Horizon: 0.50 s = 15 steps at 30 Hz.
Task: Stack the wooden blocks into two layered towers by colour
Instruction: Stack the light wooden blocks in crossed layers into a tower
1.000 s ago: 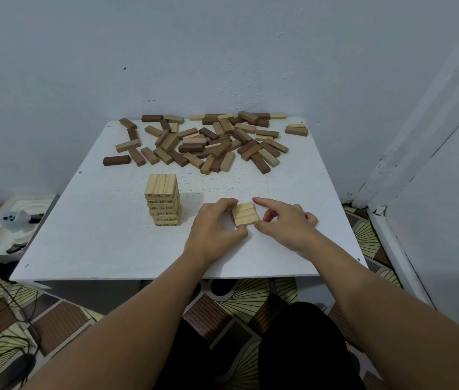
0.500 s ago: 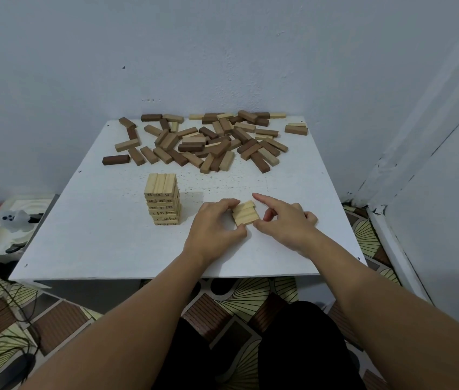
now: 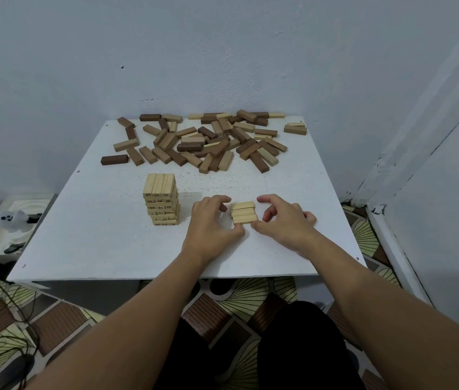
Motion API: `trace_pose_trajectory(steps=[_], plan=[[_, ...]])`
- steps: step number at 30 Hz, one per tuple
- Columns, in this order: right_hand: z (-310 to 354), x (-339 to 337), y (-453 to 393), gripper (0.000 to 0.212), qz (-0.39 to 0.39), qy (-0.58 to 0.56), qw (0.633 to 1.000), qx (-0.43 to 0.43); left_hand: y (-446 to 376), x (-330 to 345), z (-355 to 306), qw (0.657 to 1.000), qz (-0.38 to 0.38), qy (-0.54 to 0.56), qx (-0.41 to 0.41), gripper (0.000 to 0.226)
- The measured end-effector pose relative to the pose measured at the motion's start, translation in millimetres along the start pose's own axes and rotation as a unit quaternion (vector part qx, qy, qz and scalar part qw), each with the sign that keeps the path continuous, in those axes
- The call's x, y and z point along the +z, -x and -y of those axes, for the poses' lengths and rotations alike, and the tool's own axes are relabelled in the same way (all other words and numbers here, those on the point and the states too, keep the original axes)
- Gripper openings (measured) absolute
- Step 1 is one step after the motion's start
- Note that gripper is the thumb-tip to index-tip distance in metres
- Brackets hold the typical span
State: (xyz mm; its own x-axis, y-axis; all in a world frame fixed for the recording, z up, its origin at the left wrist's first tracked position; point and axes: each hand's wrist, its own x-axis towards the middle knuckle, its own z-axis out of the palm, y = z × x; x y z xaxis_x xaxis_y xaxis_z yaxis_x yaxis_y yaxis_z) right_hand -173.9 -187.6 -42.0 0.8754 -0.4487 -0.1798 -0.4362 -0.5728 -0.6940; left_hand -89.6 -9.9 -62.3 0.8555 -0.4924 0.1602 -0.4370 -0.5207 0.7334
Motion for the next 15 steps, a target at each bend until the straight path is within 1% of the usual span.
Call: trace_pose_trajectory(steps=[8, 15], plan=[[-2.6, 2.8, -0.4, 0.026, -0.022, -0.004, 1.000, -0.003, -0.5, -0.1, 1.0, 1.000, -0.012, 0.025, -0.011, 0.054], [-3.4, 3.5, -0.6, 0.021, -0.026, -0.018, 1.000, -0.002, -0.3, 0.6, 3.3, 0.999, -0.019, 0.029, -0.004, 0.051]])
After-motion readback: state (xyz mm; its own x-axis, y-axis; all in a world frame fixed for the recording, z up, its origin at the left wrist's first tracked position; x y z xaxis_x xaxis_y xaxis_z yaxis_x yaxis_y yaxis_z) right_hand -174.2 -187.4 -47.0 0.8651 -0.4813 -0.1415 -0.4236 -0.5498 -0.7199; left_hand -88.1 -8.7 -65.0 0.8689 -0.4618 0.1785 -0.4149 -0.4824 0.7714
